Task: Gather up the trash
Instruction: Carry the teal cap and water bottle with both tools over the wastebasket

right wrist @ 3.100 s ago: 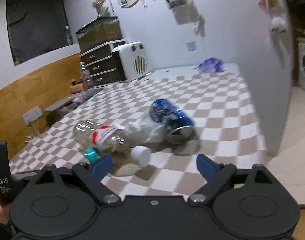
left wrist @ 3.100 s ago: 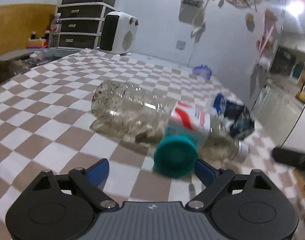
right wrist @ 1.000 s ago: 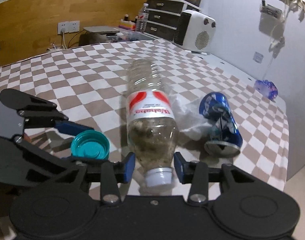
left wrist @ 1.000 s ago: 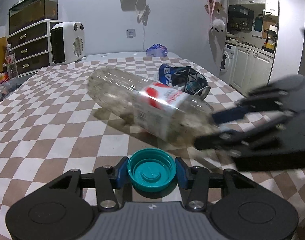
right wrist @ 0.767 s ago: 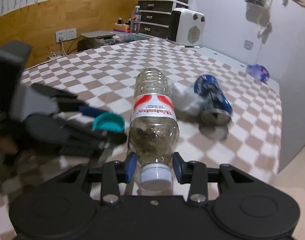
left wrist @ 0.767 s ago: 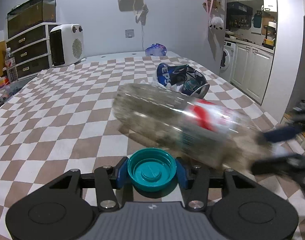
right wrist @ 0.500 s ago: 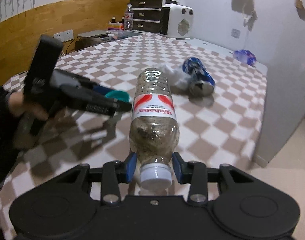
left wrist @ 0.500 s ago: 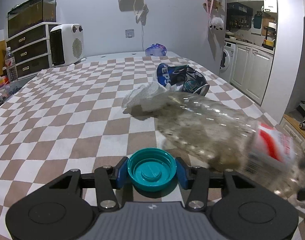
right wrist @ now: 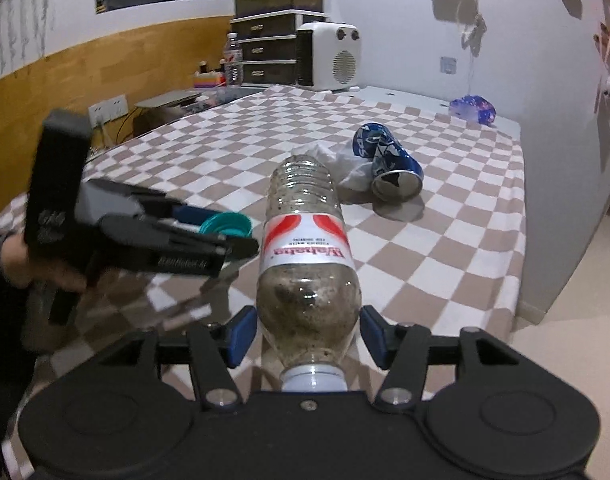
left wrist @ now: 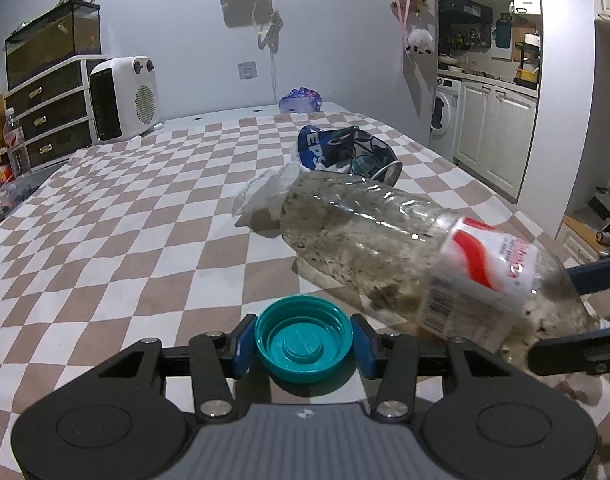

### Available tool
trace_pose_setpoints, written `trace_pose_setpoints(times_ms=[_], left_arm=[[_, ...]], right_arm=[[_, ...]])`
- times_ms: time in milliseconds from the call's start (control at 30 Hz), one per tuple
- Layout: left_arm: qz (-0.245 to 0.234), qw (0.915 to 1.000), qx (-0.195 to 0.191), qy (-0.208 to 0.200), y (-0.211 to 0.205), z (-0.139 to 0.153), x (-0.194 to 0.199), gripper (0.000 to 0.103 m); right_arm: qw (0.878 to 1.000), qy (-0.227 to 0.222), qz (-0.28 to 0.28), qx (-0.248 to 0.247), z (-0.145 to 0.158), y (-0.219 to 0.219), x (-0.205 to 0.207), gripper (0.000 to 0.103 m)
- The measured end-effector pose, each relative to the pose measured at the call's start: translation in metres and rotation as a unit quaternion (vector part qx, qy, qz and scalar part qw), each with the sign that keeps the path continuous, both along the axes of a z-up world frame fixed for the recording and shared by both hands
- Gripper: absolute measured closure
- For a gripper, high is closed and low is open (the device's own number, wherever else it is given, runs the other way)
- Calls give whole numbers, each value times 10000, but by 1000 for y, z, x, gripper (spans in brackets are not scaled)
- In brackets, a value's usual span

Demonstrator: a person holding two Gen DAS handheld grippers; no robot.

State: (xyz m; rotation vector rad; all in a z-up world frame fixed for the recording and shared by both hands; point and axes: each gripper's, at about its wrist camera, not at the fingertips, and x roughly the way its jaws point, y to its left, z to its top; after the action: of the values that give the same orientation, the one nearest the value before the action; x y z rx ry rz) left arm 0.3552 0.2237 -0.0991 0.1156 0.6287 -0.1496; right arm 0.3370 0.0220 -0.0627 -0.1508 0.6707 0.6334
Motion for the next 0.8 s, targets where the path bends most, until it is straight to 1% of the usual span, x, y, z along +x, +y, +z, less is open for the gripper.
trace_pose_setpoints(times_ms=[167,200,233,267,367,400,467,500,533,700,800], left_arm=[[-29,10000,71,-23,-2,0,-2,52],[-32,10000,80,-25,-3,0,-2,52],[-35,10000,87,-28,-3,0,-3,52],[-40,9999,88,-28,-3,0,-3,52],[-34,10000,30,-12,-2,0,-2,52],[-31,10000,-1,-3,-1,0,-2,52],[-27,10000,-32,3,-1,0,-2,53],[-25,10000,-28,-3,-1,0,-2,53],[-24,10000,-8,-11,-2,0,-2,53],[10,10000,8,-34,-3,0,-4,53],[156,9998,67,-38,-5,1,-6,53]], right_arm=[[10000,76,-63,-6,-4,6,1,39],[9999,97,-22,9,-5,6,0,33],[9999,114,19,12,-6,7,0,24],[10000,89,28,5,-6,9,-1,22],[9998,32,-119,142,-6,13,5,23],[9997,32,-138,198,-6,14,8,25],[9997,-36,-198,151,-7,19,13,28],[9997,-45,-206,100,-9,22,16,32],[9997,-55,-247,65,-11,23,17,39],[9990,-100,-366,238,-15,15,12,41],[9984,-217,-450,261,-17,10,4,41]])
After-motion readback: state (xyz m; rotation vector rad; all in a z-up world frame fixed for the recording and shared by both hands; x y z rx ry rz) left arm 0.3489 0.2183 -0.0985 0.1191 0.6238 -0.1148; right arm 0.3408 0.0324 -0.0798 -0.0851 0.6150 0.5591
